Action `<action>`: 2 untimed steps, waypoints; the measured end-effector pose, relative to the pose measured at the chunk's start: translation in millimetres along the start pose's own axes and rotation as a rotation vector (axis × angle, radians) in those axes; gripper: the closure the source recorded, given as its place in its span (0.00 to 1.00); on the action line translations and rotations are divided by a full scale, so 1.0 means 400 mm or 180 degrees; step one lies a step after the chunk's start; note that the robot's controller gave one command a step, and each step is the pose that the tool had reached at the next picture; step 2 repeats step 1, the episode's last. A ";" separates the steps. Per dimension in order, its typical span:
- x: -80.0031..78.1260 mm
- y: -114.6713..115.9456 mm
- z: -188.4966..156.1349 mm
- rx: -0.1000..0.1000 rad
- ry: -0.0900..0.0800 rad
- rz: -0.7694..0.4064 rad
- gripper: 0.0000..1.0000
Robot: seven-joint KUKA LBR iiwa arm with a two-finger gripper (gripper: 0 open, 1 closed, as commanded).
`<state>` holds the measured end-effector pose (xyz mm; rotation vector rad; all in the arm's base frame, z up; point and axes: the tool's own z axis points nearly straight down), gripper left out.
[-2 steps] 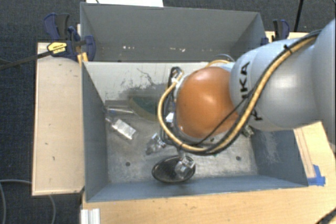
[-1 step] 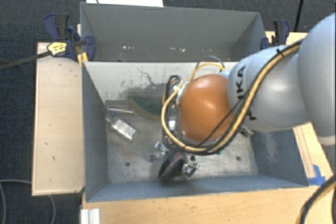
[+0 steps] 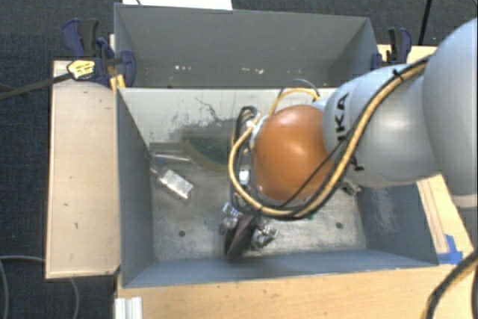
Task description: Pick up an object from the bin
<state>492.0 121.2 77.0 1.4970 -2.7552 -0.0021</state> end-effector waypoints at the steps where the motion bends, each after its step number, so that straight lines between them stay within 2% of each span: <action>1: 0.116 -0.101 -0.341 0.0036 -0.0026 -0.0562 1.00; 2: 0.116 -0.101 -0.341 0.0036 -0.0026 -0.0562 1.00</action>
Offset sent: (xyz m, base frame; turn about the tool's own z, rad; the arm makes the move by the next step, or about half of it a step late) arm 0.0074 -0.0589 0.1328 -0.1824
